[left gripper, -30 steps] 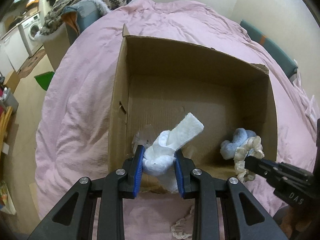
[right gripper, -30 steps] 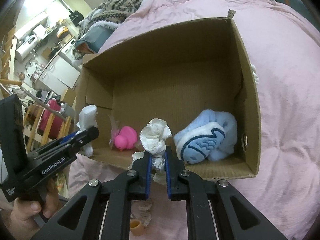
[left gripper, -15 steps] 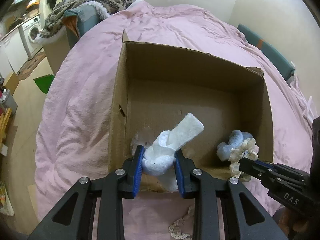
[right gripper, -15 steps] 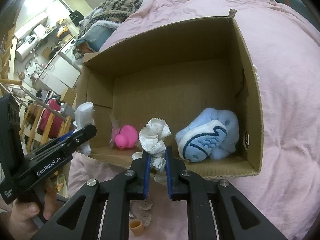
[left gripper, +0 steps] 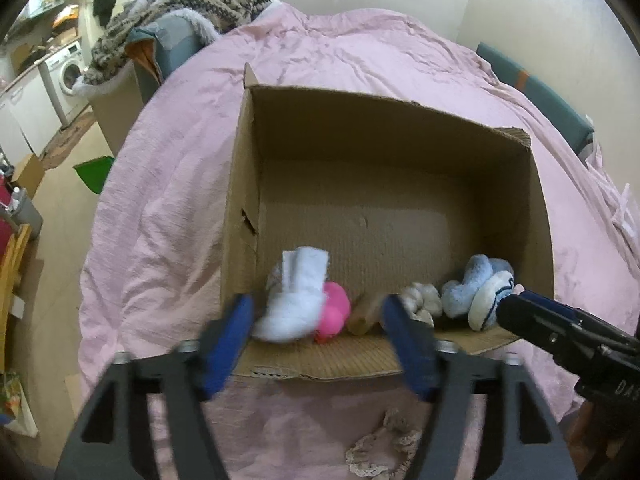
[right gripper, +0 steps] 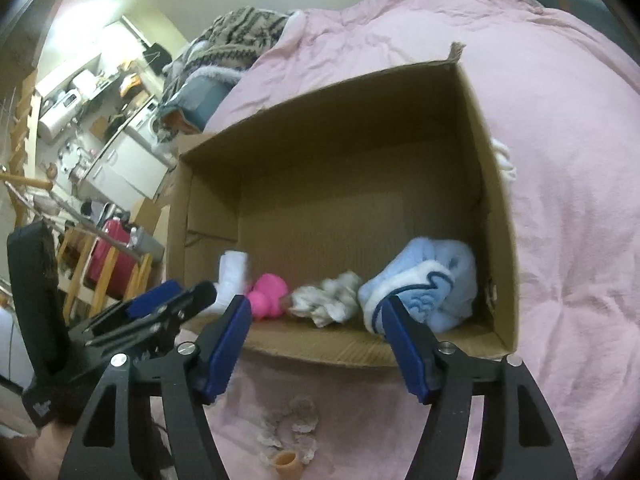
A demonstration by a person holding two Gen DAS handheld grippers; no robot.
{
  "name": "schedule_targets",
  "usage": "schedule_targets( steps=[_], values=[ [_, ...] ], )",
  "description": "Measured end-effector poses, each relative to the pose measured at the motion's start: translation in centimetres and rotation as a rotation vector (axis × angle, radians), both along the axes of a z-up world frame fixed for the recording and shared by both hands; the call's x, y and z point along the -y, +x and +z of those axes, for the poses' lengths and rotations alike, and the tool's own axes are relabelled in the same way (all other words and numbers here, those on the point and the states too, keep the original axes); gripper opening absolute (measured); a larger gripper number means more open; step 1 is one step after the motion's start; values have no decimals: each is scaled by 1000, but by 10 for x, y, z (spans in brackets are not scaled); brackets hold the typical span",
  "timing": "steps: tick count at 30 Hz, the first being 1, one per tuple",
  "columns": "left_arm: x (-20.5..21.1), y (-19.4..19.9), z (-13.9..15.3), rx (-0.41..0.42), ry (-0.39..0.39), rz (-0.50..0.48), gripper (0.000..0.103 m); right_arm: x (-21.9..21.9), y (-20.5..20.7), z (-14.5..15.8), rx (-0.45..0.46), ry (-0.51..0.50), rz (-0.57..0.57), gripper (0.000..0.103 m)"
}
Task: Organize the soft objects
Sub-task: 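Open both tools and withdraw them from the box, then grasp the beige silicone piece with the right tool while the left tool grasps the grey scrunchie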
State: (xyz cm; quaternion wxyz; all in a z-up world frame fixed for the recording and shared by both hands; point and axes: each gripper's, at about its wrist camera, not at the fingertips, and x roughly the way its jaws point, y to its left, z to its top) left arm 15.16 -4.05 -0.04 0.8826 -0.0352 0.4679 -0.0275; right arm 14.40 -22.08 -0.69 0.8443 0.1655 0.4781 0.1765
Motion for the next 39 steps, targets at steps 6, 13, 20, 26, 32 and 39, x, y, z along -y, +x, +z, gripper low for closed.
schedule_targets(
  steps=[6, 13, 20, 26, 32, 39],
  values=[
    [2, 0, -1, -5, 12, -13, 74, 7, 2, -2, -23, 20, -27, 72],
    [0, -1, 0, 8, 13, -10, 74, 5, 0, 0, -25, 12, -21, 72],
    [-5, -8, 5, 17, 19, -11, 74, 6, -2, 1, -39, 19, -33, 72],
    [-17, -18, 13, 14, -8, 17, 74, 9, -14, 3, -47, 12, -34, 72],
    [-21, -34, 19, 25, -3, 27, 74, 14, -28, 9, -46, 3, -34, 72],
    [-27, -53, 21, 23, -6, 44, 74, 22, -42, 5, -77, 28, -58, 72]
  ],
)
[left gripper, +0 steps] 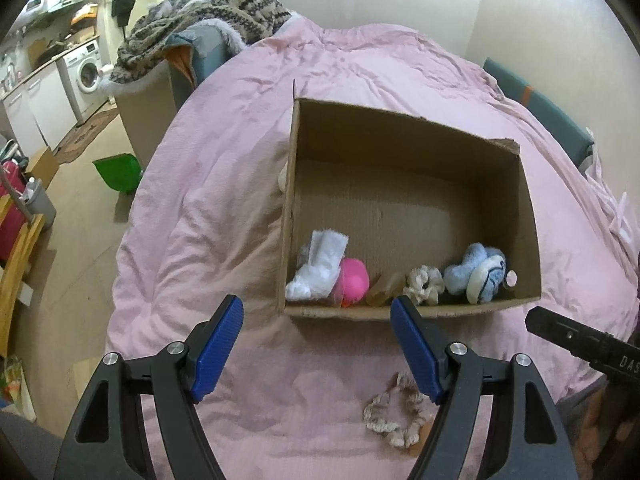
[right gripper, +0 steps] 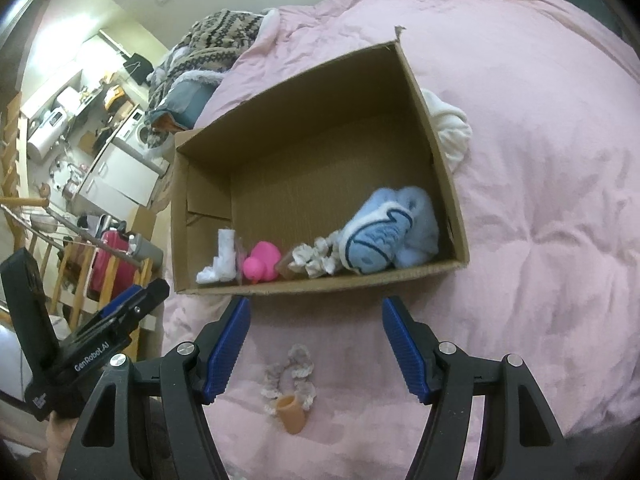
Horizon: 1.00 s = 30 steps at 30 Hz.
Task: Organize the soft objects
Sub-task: 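Grasp the beige silicone piece with the right tool while the left tool grasps the grey scrunchie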
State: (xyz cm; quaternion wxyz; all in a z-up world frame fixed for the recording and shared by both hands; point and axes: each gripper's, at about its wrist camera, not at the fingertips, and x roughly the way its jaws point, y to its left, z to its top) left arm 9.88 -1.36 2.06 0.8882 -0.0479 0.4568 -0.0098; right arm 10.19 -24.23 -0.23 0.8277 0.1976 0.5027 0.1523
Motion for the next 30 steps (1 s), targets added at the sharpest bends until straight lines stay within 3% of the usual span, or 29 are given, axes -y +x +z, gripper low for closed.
schedule_targets(
  steps=[3, 12, 16, 20, 21, 24, 25, 26, 28, 30],
  values=[
    [-1, -8, -2, -15, 6, 7, 74, -3, -6, -4, -21, -14, 6, 72],
    [-8, -21, -9, -62, -16, 46, 74, -5, -16, -30, -150, 76, 26, 72],
    [-13, -19, -15, -86, -25, 72, 74, -25, -15, -58, -296, 123, 120, 72],
    [-15, -15, -20, -109, -38, 91, 74, -56, -21, -70, -330, 60, 229, 72],
    [-15, -15, -22, -115, -44, 94, 74, -62, -22, -71, -327, 42, 245, 69],
    [-15, -13, -24, -126, -49, 95, 74, -75, -24, -76, -331, -5, 283, 41],
    [-14, -13, -25, -128, -46, 94, 74, -77, -25, -77, -327, -27, 285, 34],
    [-14, -12, -26, -130, -44, 94, 74, -78, -26, -78, -318, -60, 285, 32],
    [-14, -11, -28, -140, -42, 94, 74, -77, -27, -78, -303, -78, 280, 14],
    [-13, -10, -31, -150, -44, 95, 74, -75, -28, -74, -282, -80, 289, 9]
  ],
)
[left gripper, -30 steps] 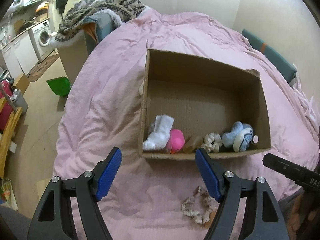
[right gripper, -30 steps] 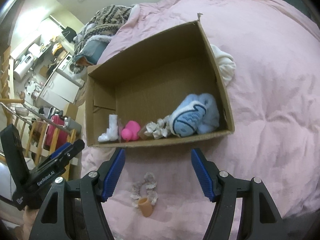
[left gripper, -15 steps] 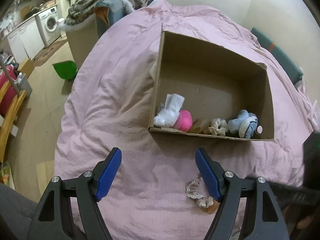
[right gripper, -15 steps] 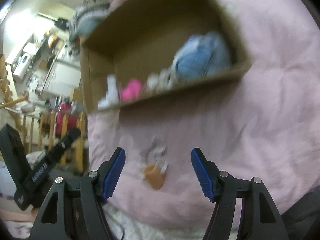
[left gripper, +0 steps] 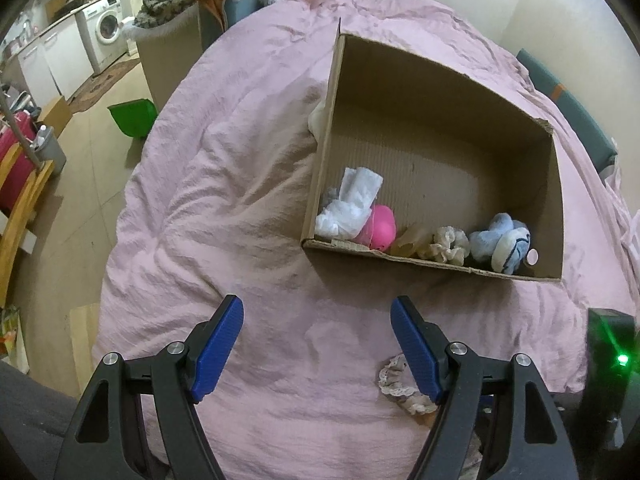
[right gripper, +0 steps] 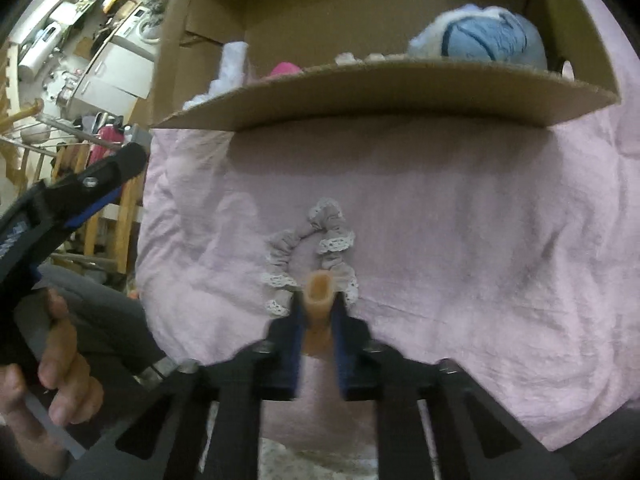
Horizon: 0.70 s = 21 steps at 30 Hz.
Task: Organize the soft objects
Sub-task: 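Grasp the beige silicone piece with the right tool while the left tool grasps the grey scrunchie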
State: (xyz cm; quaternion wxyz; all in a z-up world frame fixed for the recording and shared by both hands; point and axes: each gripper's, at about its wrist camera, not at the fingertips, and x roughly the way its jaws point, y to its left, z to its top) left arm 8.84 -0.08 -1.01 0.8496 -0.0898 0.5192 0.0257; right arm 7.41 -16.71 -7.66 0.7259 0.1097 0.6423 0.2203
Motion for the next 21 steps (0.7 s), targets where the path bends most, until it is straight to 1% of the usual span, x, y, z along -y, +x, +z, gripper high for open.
schedule_targets(
  steps=[2, 5, 8, 9, 11, 13, 14, 16, 19, 20, 21],
  values=[
    [2, 1, -3, -11, -2, -3, 74, 2, -2, 8, 34, 7, 4, 8],
    [6, 1, -7, -26, 9, -20, 74, 12, -2, 18, 53, 49, -13, 8],
    [12, 1, -13, -49, 21, -42, 74, 26, 0, 25, 38, 117, -41, 8],
    [14, 1, -15, -54, 22, -46, 74, 26, 0, 26, 36, 108, -45, 8],
    [16, 1, -17, -60, 24, -52, 74, 24, -1, 24, 36, 50, -29, 8],
    [20, 1, -21, -72, 21, -65, 74, 23, -2, 16, 3, 29, -24, 8],
    [22, 2, -23, -84, 13, -76, 74, 21, -1, 15, 3, 22, -18, 8],
    [31, 4, -35, -139, -14, -123, 74, 18, -1, 14, 10, 20, -8, 8],
    [45, 4, -53, -228, -99, -190, 72, 14, -1, 12, 8, 15, -3, 8],
    [49, 4, -58, -248, -126, -210, 70, 13, 0, 11, 4, 13, -4, 8],
    [53, 3, -62, -264, -141, -228, 65, 13, 0, 10, 1, 12, -3, 8]
  ],
)
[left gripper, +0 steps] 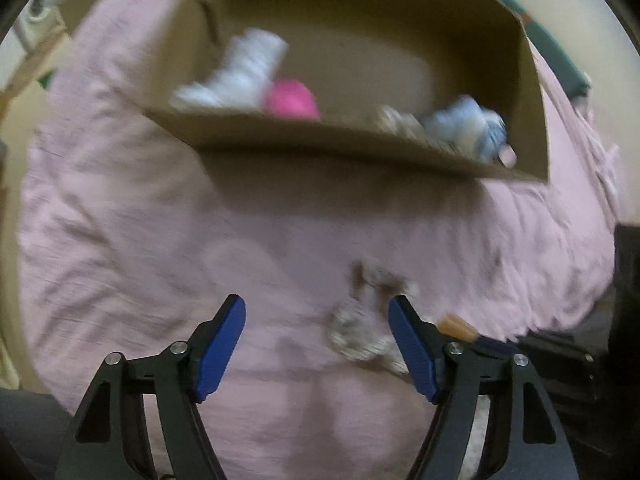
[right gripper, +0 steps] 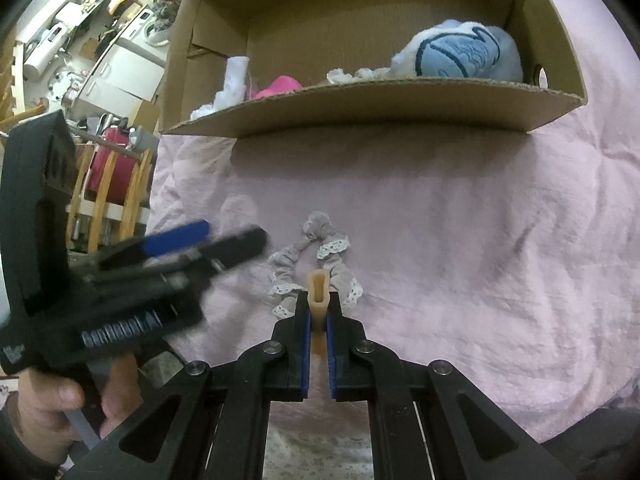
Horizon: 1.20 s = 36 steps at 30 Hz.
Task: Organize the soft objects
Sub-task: 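Grasp the beige silicone piece with the right tool while the left tool grasps the grey scrunchie, then carry the scrunchie into the box with the left tool while the right tool carries the beige piece in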
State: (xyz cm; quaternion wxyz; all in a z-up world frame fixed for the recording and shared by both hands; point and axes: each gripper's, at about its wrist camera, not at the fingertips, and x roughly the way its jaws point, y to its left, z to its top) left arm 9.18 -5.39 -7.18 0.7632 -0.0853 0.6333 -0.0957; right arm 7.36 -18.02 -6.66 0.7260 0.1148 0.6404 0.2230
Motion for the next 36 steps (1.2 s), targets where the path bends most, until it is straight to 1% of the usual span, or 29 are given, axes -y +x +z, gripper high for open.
schedule_targets(
  steps=[1, 3, 4, 5, 7, 8, 11, 12, 14, 20, 24, 25, 26, 28, 31, 36],
  values=[
    [6, 0, -6, -20, -13, -30, 60, -1, 0, -1, 0, 0, 0, 8],
    [14, 0, -16, -54, -8, -71, 39, 0, 1, -1, 0, 2, -2, 8],
    [19, 0, -22, -73, 3, -93, 35, 1, 1, -1, 0, 2, -4, 8],
    [21, -2, -25, -77, 10, -101, 28, 2, 1, -1, -3, 2, -6, 8],
    [26, -3, -26, -64, 26, -119, 19, 2, 1, -3, -8, -1, -7, 8],
    [27, -3, -25, -57, 24, -128, 10, 2, 1, -3, -10, -5, -6, 8],
    [21, -4, -19, -42, 6, -116, 7, 2, 1, -4, -6, -6, -8, 8],
    [19, -4, -17, -34, 11, -106, 6, 2, 2, -4, -4, -5, -14, 8],
    [9, -5, -10, -7, 44, -74, 6, 5, 2, -2, 3, -6, -30, 8],
    [-19, -5, 8, 37, 51, 27, 6, 16, 6, 1, 19, -2, -73, 8],
    [-34, -10, 25, 75, 32, 63, 6, 16, 6, 6, 43, 8, -77, 8],
    [-37, -13, 32, 89, 15, 68, 6, 16, 5, 8, 52, 12, -77, 8],
    [-40, -15, 39, 114, 5, 65, 6, 16, 5, 11, 65, 19, -79, 8],
    [-45, -22, 55, 182, 11, 65, 6, 18, 5, 18, 90, 32, -87, 8],
    [-42, -29, 77, 275, 19, 60, 6, 23, 5, 28, 131, 52, -105, 8],
    [-35, -32, 111, 437, 58, 61, 6, 29, 10, 39, 181, 88, -144, 8]
  ],
)
